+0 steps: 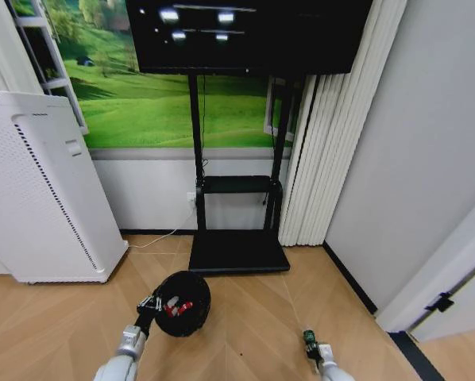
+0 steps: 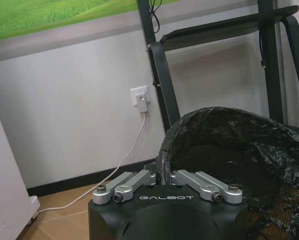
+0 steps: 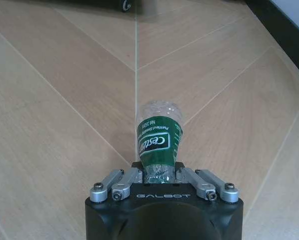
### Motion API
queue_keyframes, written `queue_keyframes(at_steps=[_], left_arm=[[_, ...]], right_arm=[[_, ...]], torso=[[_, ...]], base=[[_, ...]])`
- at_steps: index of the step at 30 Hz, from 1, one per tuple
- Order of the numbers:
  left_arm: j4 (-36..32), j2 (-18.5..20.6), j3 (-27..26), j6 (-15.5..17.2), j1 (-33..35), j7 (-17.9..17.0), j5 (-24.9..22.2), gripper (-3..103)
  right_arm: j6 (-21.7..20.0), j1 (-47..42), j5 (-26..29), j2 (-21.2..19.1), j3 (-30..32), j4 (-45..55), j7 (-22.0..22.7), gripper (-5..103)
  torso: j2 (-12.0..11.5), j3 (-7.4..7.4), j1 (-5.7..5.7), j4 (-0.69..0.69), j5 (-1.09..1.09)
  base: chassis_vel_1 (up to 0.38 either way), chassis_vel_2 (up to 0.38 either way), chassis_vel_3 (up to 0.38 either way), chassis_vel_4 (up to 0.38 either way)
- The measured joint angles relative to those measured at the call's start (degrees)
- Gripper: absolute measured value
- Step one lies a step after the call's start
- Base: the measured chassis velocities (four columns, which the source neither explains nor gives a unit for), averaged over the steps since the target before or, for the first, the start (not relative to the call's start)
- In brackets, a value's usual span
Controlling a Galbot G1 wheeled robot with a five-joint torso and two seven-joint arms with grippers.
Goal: Pick up the trash bin and place the garbage on the floor into it.
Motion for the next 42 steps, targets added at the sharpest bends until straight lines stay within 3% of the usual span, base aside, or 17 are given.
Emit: queue_keyframes(at_steps=[12, 15, 17, 18, 20, 21, 23, 30, 31, 42], left_arm=[[0.2, -0.3, 1.1, 0.0, -0.9, 0.2, 0.1, 6], [0.2, -0.5, 1.2, 0.0, -1.0, 0.1, 0.1, 6], [0.0, -0.9, 1.7, 0.0, -1.4, 0.0, 0.2, 6], [0.0, -0.9, 1.7, 0.0, -1.4, 0.0, 0.2, 6], [-0.1, -1.4, 2.6, 0.3, -1.9, -0.1, 0.5, 6], [-0.1, -1.4, 2.6, 0.3, -1.9, -0.1, 0.5, 6], [0.0, -2.0, 3.1, 0.4, -2.4, -0.2, 0.9, 6], [1.1, -3.1, 4.7, 0.6, -3.5, -0.8, 1.7, 6], [1.9, -3.7, 6.3, 0.6, -3.9, -1.1, 2.5, 6], [8.6, -7.1, 13.7, -0.5, -7.4, -2.2, 7.2, 6]], right_arm=[[0.1, -7.7, 3.7, -6.6, 6.0, 20.5, 1.8, 24], [3.0, -9.8, 3.3, -8.1, 7.5, 27.4, -1.9, 24], [6.3, -11.5, 1.5, -9.4, 9.0, 33.9, -7.1, 24], [6.3, -11.5, 1.5, -9.4, 9.0, 33.9, -7.1, 24], [11.4, -13.2, -0.3, -10.5, 9.6, 39.4, -11.9, 24], [11.4, -13.2, -0.3, -10.5, 9.6, 39.4, -11.9, 24], [15.3, -13.5, -1.5, -11.0, 9.2, 42.6, -14.9, 24], [22.1, -12.1, -4.4, -10.5, 6.4, 44.4, -21.2, 24], [24.4, -10.7, -5.2, -9.9, 4.6, 43.1, -23.7, 24], [27.3, -2.3, -7.0, -6.3, -4.3, 33.3, -25.2, 24]], torso=[[0.0, 0.0, 0.0, -0.02, 0.0], [0.0, 0.0, 0.0, 0.04, 0.01], [0.0, -0.01, 0.0, 0.02, -0.01], [0.0, -0.01, 0.0, 0.02, -0.01], [0.0, 0.0, 0.0, 0.0, 0.0], [0.0, 0.0, 0.0, 0.0, 0.0], [0.0, 0.0, 0.0, 0.0, -0.01], [0.0, 0.0, 0.0, 0.01, 0.01], [0.0, 0.0, 0.0, 0.0, 0.0], [0.0, 0.0, 0.0, -0.01, 0.0]], base=[[0.0, 0.0, 0.0, 0.0], [0.0, 0.0, 0.0, 0.0], [0.0, 0.0, 0.0, 0.0], [0.0, 0.0, 0.0, 0.0], [0.0, 0.0, 0.0, 0.0], [0.0, 0.0, 0.0, 0.0], [0.0, 0.0, 0.0, 0.0], [0.0, 0.0, 0.0, 0.0], [0.0, 0.0, 0.0, 0.0], [0.0, 0.0, 0.0, 0.0]])
